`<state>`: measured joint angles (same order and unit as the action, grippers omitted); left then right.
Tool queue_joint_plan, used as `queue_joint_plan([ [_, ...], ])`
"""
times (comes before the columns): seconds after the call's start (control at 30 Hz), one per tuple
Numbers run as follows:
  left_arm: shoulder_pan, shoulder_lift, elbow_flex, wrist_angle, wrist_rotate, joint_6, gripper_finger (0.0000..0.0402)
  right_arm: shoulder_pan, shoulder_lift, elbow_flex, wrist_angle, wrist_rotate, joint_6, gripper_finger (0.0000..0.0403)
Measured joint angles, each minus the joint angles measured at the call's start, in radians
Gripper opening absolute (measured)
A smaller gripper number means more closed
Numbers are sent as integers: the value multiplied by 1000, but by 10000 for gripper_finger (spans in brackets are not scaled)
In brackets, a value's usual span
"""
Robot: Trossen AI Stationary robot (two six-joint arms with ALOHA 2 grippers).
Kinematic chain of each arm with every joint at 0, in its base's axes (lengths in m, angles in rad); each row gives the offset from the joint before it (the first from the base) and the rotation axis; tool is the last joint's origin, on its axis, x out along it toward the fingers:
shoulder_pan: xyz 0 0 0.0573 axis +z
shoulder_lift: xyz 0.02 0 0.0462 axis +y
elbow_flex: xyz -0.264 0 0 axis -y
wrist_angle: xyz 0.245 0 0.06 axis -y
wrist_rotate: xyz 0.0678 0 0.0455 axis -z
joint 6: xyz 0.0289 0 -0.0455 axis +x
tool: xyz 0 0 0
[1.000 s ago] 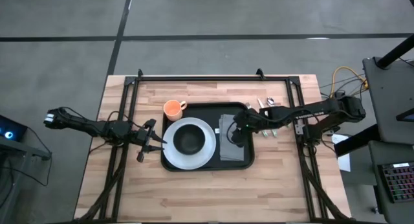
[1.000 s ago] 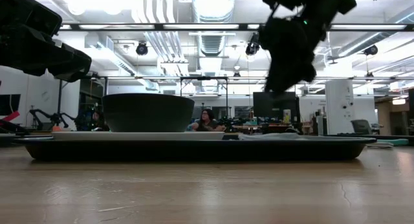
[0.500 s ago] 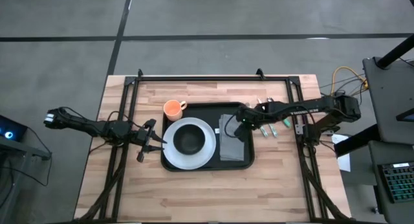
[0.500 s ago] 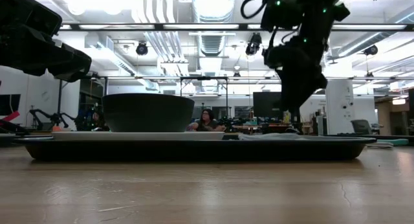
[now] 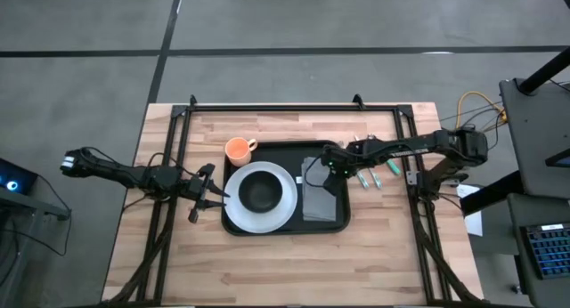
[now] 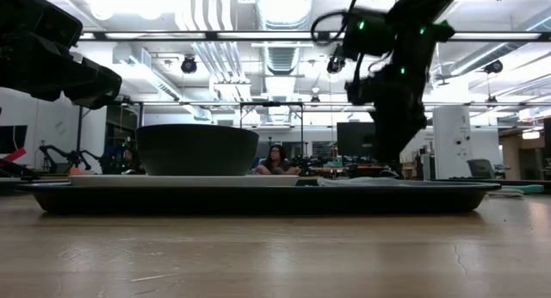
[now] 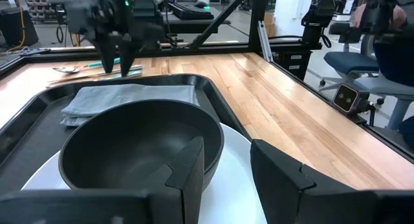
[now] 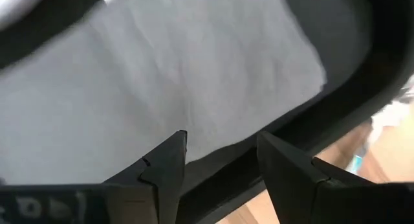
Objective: Set up tray
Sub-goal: Put the gray napkin to the right of the white plate on the black serving tray, then put the white and blue fork on the gray napkin on the black serving tray
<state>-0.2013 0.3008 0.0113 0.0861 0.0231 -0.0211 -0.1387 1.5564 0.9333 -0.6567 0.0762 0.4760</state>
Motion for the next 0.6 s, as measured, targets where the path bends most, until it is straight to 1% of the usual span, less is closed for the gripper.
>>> queue_joint_plan([
  [0.23, 0, 0, 0, 0, 0, 0, 109, -19, 139, 10, 25, -1, -77, 178],
  [0.33, 0, 0, 0, 0, 0, 0, 109, -34, 174, 27, 26, -2, -98, 178],
  [0.47, 0, 0, 0, 0, 0, 0, 109, -46, 173, 48, 12, -3, -114, 178],
  [0.6, 0, 0, 0, 0, 0, 0, 109, -46, 114, 72, -6, 2, -111, 178],
])
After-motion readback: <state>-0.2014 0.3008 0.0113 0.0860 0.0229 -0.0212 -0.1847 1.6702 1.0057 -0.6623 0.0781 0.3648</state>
